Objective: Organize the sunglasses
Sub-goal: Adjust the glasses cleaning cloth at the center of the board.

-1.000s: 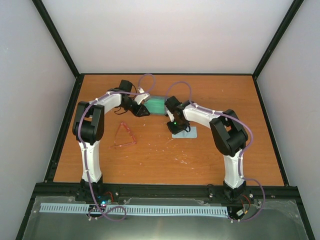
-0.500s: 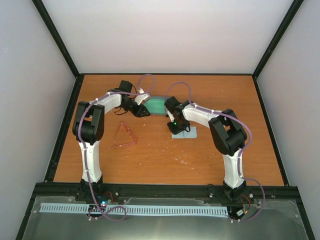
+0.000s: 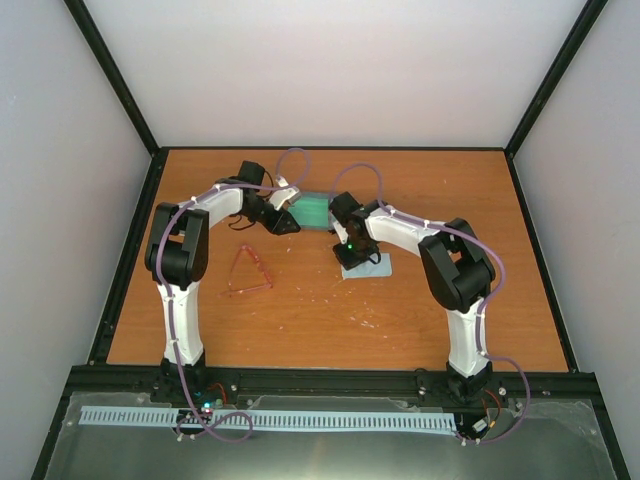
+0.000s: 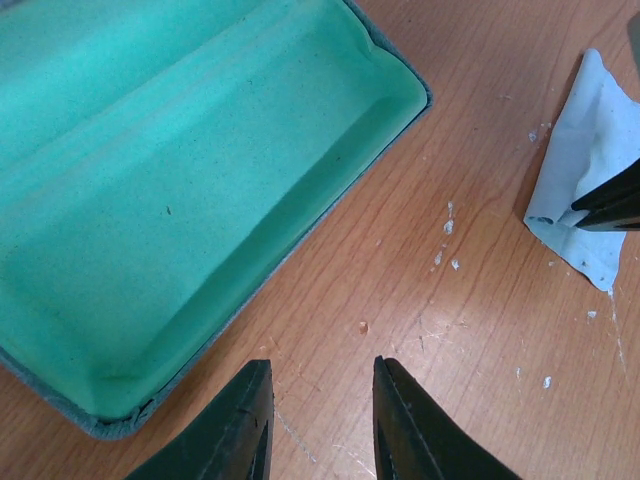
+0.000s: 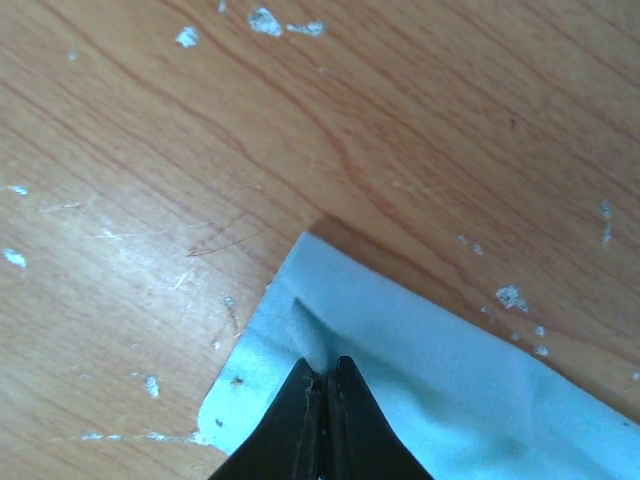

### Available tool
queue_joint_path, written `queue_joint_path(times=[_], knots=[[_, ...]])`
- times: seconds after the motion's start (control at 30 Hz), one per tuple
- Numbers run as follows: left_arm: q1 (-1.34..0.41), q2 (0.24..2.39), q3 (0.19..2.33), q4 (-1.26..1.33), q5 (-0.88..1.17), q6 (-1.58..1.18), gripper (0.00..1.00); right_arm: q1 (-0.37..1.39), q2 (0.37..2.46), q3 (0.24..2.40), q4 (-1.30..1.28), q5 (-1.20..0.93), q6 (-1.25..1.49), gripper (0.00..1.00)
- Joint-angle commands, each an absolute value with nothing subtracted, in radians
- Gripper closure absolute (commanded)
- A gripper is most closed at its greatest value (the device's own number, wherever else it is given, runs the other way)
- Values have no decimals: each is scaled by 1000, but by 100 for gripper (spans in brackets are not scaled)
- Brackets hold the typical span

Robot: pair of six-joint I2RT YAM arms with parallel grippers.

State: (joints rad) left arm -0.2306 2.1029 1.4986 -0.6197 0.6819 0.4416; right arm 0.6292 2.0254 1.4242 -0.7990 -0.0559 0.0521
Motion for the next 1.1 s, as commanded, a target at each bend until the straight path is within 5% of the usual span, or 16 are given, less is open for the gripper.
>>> queue_joint_path(times=[0.0,0.63,1.07], knots=[[-221,2098,1502,-600,701,435,70,637,1972,1437,-819,-95,47,97],[-221,2081,1483,-583,701,428,70,637,1986,1392,-876,-165,9,95],[-221,2077,1474,-572,695,428,70,640,1996,1371,-868,-174,12,73]])
